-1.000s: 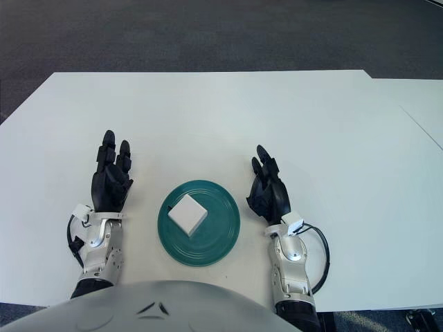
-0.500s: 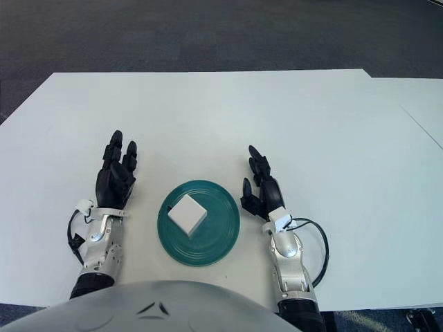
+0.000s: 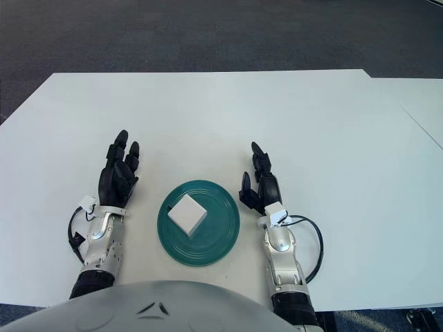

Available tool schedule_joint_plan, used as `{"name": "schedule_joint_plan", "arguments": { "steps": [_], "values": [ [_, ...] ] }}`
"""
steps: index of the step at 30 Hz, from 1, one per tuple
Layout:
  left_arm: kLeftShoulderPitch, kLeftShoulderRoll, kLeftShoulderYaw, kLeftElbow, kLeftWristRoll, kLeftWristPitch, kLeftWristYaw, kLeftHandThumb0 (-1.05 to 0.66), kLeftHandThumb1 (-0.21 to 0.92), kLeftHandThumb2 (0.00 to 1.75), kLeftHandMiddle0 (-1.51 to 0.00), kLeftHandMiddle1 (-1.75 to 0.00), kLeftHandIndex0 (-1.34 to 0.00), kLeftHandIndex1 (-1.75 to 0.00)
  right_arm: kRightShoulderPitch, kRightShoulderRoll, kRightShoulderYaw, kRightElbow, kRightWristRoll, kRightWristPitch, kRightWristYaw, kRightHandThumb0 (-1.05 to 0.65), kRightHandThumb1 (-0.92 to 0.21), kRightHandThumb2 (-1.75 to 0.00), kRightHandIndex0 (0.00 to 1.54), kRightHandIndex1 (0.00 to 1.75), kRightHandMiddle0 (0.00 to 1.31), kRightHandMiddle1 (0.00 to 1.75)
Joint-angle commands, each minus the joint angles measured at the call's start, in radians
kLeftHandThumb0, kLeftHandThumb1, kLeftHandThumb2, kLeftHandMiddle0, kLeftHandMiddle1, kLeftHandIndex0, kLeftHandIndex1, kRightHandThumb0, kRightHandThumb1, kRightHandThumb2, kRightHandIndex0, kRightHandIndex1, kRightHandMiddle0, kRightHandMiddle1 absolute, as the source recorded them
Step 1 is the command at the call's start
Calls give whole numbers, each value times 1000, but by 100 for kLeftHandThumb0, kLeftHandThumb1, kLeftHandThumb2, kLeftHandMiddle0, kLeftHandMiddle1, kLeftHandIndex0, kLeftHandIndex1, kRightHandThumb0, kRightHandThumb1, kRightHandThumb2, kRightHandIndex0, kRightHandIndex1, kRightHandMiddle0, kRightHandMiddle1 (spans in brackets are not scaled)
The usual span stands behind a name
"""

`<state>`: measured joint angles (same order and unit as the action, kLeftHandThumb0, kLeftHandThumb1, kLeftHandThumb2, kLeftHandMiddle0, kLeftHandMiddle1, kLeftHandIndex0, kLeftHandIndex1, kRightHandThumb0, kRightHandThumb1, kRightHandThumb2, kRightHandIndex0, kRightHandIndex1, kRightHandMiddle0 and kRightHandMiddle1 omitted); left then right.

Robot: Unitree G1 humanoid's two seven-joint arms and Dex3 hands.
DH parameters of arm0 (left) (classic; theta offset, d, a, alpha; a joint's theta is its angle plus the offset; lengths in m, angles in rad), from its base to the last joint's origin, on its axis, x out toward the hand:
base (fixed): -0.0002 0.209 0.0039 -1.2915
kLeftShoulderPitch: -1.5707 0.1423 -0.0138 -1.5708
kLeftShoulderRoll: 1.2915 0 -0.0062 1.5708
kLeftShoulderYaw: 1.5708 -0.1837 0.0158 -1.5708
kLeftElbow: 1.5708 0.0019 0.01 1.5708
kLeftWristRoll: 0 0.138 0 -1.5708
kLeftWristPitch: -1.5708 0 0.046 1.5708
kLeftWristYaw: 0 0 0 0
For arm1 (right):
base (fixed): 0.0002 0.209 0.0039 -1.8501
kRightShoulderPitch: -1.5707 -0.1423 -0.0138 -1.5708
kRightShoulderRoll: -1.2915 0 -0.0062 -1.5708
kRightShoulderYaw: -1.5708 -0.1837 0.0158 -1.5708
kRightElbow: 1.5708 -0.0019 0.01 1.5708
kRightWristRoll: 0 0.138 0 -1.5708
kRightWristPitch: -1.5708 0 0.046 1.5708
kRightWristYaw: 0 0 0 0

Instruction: Put the charger into the plate.

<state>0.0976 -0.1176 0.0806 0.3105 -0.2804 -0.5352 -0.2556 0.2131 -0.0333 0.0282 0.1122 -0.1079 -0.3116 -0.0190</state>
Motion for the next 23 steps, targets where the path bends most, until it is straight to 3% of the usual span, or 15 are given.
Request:
{"name": "schedule_joint_plan", "arguments": {
  "steps": [1,9,14,19,23],
  "values": [
    [109,6,20,134,9,-3,-11,-105,92,83,-11,0,0,-30,39,-3,7,49,-7,54,1,-102,-92,-98,0,0,0,18],
    [109,17,22,138,29,-11,-13,-105,92,83,-11,0,0,-27,40,-16,13,46,-3,51,18,-102,-92,-97,0,0,0,15],
    [106,17,29,146,38,-10,-2,-105,92,81,-10,0,0,-39,39,-24,15,46,2,47,26,-101,-92,-97,0,0,0,13],
    [107,24,22,146,65,2,7,-105,92,82,-9,0,0,-35,38,-27,15,47,-6,40,17,-100,-92,-96,0,0,0,13],
    [117,40,4,137,97,12,-6,-105,92,86,-6,0,0,-22,38,-21,14,47,-28,25,-17,-100,-92,-95,0,0,0,14]
  ]
}}
